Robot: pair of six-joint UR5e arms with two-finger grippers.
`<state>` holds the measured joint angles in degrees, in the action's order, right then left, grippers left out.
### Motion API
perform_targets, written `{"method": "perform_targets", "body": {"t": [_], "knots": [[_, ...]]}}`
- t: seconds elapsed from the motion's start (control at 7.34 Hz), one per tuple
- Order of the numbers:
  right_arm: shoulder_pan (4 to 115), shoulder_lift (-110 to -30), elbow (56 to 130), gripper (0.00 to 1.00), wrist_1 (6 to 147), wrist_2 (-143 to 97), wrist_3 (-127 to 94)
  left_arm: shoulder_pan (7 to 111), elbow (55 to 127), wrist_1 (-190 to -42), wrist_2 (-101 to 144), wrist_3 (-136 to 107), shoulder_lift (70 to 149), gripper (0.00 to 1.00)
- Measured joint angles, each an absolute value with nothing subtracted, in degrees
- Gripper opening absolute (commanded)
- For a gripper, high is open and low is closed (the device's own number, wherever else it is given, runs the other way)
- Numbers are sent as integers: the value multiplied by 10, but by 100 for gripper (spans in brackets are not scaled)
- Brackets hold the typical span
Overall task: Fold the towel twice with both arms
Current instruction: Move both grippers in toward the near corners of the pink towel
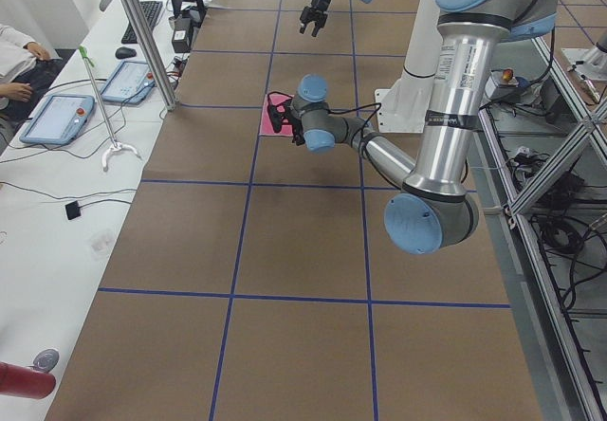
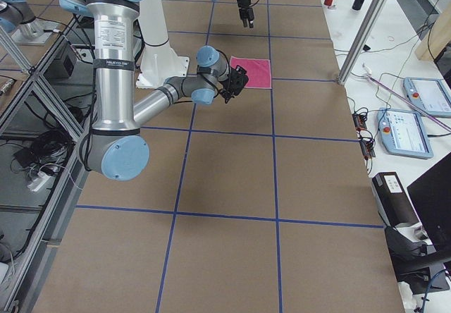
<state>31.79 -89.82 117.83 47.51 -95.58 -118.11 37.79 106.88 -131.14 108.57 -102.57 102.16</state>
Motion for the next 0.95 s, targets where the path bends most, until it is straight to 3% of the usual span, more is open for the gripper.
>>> {"method": "perform_targets", "body": {"t": [0.27,0.41,0.68,0.82,0.95], "knots": [[252,-868,1159,97,476,-867,-1253,306,1063,-1310,1008,-1139,1055,91],[222,-858,1149,97,477,-828,-1279,278,1061,-1309,975,-1173,1064,85],[179,-843,1135,97,491,-776,-1294,236,1053,-1307,927,-1207,1068,73],[169,-828,1133,97,516,-763,-1298,219,1045,-1307,908,-1212,1068,56],[163,-811,1132,97,543,-755,-1303,207,1037,-1306,895,-1214,1068,52]]}}
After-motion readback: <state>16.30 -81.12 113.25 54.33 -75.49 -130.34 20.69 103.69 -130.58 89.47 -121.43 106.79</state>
